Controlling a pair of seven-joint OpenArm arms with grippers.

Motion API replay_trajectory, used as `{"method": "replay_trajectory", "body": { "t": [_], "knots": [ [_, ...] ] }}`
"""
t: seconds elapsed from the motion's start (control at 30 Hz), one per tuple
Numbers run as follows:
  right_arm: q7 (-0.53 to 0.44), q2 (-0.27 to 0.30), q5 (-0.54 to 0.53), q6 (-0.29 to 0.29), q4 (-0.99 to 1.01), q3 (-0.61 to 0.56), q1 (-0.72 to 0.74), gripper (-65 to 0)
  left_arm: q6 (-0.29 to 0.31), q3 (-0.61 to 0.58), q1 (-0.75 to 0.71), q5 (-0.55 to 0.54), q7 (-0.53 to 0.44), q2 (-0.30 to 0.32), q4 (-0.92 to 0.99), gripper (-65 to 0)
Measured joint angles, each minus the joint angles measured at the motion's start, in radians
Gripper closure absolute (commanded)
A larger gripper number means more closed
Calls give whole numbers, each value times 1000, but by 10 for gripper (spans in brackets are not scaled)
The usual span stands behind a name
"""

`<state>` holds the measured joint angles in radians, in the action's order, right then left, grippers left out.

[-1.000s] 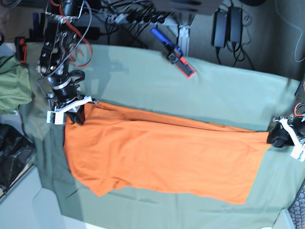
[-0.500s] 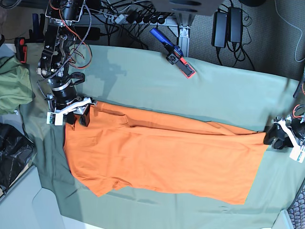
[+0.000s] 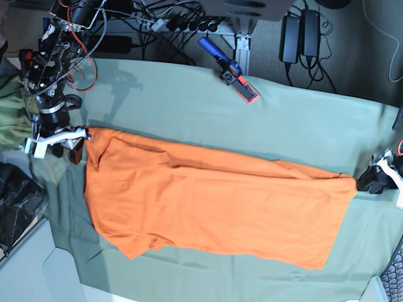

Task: Fold the T-shirt properly
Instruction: 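Lift both held corners and stretch the shirt taut between grippers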

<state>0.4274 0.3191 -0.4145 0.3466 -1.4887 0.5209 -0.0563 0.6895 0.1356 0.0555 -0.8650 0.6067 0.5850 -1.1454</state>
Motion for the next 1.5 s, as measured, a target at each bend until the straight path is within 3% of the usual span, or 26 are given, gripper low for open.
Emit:
{"method": "replay_trajectory", "body": {
  "t": [0.5,0.83,1.1,1.17,1.23,1.37,1.43,1.5],
  "knots": [
    [19,-45,-131,0,135,4,-32,-317,0,0,4,17,-12,-80,38,-366],
    [-6,-86,-142,0,131,-84,-29,-316,0,2,11,16,-46,-103,72,-365],
    [-12,-111,-146,0,131,-89,-26,-314,3,-63,37,19,-60,-124,72,-365],
    [-11,-111,-146,0,131,-89,-27,-278,3,-64,45,24,-53,-128,72,-365],
    [-5,-111,-146,0,131,-89,-27,-201,3,-64,51,26,-47,-127,74,-356],
    [6,-112,-147,0,131,-89,-27,-15,2,-71,56,38,-46,-128,74,-246],
    [5,-112,-146,0,131,-90,-27,0,2,-71,56,51,-46,-130,74,-188],
    [5,-112,-146,1,131,-90,-27,0,1,-71,56,58,-47,-137,74,-82]
  ]
}}
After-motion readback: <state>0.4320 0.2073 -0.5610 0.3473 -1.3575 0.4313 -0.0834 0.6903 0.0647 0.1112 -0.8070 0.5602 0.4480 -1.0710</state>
